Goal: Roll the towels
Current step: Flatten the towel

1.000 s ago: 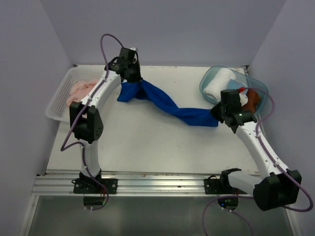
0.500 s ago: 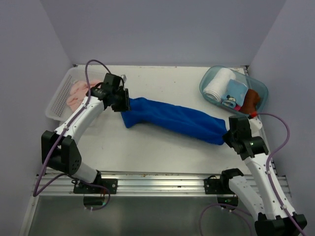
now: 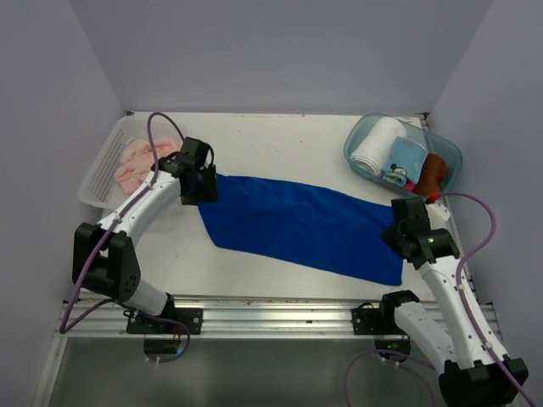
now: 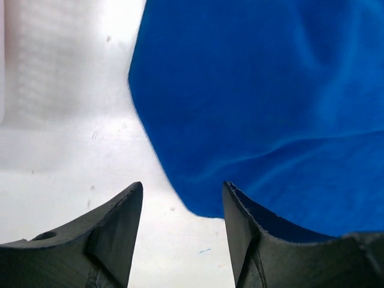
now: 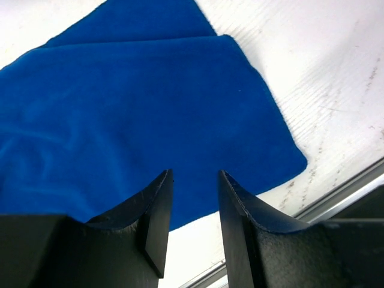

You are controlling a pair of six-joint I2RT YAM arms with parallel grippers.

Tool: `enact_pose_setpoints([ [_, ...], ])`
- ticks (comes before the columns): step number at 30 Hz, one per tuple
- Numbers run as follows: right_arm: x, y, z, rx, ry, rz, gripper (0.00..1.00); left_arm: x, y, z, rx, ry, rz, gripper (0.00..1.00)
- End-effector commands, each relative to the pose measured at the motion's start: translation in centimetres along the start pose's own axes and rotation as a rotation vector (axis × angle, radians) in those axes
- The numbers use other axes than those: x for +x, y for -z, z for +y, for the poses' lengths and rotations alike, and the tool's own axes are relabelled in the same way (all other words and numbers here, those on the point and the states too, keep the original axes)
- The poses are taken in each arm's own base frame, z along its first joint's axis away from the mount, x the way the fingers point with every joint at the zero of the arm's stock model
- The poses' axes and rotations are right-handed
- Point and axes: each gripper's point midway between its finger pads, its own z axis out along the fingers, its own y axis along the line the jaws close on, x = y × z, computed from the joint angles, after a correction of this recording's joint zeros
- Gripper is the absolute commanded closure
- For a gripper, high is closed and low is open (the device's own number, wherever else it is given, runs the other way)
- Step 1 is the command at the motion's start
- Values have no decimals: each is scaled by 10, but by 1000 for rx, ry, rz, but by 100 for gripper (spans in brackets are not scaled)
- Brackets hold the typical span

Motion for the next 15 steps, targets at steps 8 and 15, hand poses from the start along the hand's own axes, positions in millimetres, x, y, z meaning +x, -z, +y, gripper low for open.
enact_pose_setpoints([
  [8,41,-19,7,-42,20,157,50,58,-52,24,-92,118,93,34],
  [15,99,-31,-24,77,-87,335,47,68,-89,15,-66,127,149,53],
])
